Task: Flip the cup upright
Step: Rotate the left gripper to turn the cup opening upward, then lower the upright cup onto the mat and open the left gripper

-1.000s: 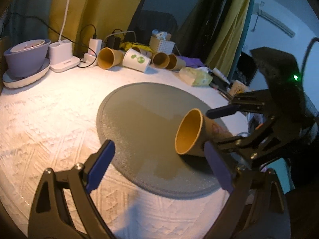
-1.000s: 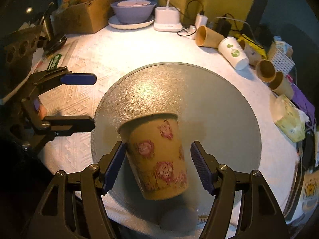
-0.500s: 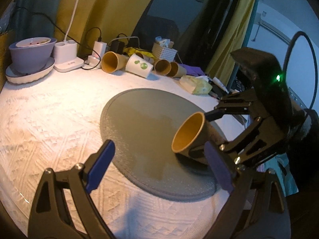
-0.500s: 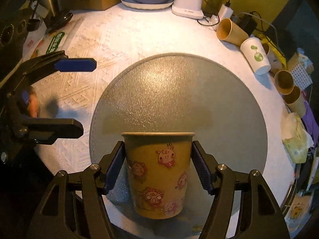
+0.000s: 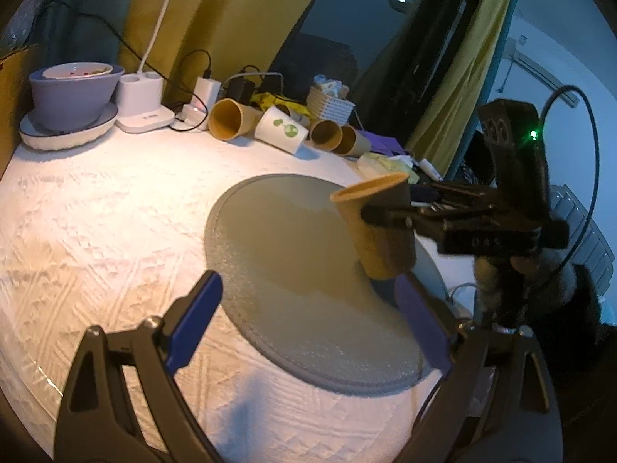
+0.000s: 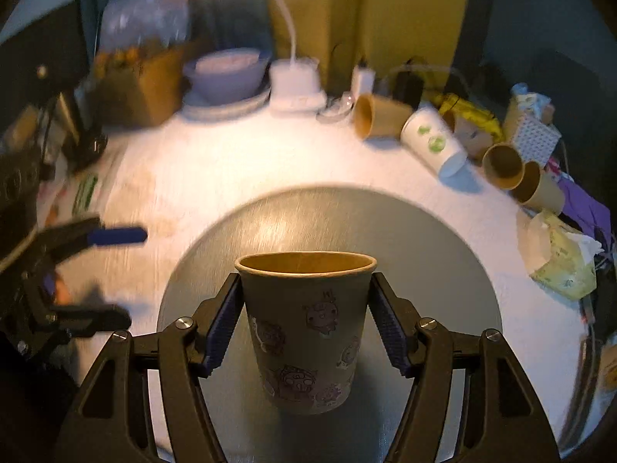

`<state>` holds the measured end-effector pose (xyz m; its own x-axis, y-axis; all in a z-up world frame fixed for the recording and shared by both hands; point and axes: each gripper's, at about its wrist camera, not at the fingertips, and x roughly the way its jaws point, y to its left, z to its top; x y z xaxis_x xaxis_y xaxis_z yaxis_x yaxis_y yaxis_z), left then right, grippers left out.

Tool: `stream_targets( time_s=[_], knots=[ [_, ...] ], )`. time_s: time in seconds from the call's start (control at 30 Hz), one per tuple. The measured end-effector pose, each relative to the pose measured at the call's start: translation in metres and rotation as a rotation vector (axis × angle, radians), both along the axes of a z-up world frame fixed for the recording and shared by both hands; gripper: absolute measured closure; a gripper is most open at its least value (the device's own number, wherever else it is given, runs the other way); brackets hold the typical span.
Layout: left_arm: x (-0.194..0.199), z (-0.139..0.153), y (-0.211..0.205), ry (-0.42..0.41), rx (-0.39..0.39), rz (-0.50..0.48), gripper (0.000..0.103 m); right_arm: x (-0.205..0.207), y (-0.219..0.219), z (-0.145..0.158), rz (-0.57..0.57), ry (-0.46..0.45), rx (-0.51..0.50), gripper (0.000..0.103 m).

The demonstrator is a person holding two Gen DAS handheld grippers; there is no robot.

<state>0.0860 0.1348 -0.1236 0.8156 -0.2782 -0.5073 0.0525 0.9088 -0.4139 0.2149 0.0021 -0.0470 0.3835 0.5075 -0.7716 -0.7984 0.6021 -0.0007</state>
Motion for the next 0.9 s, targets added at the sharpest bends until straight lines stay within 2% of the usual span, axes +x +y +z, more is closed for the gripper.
stream_targets(
  time_s=[0.13,0.33,0.7,0.9],
  knots=[
    [0.001,-0.001,0.0,0.006,0.0,0.003,0.011,0.011,-0.011,0.001,-0.053,-0.023,0.115,0.034],
    [0.002,-0.002,0.001,0.008,-0.003,0.003,0.011,0.014,-0.025,-0.01,-0.101,-0.034,0.144,0.034],
    [0.003,-0.001,0.0,0.006,0.006,0.0,0.011,-0.012,-0.058,-0.013,-0.163,-0.109,0.192,0.034],
    [0.002,0.003,-0.008,-0.002,0.053,0.002,0.011,-0.008,-0.059,-0.005,-0.169,-0.125,0.239,0.034]
  ],
)
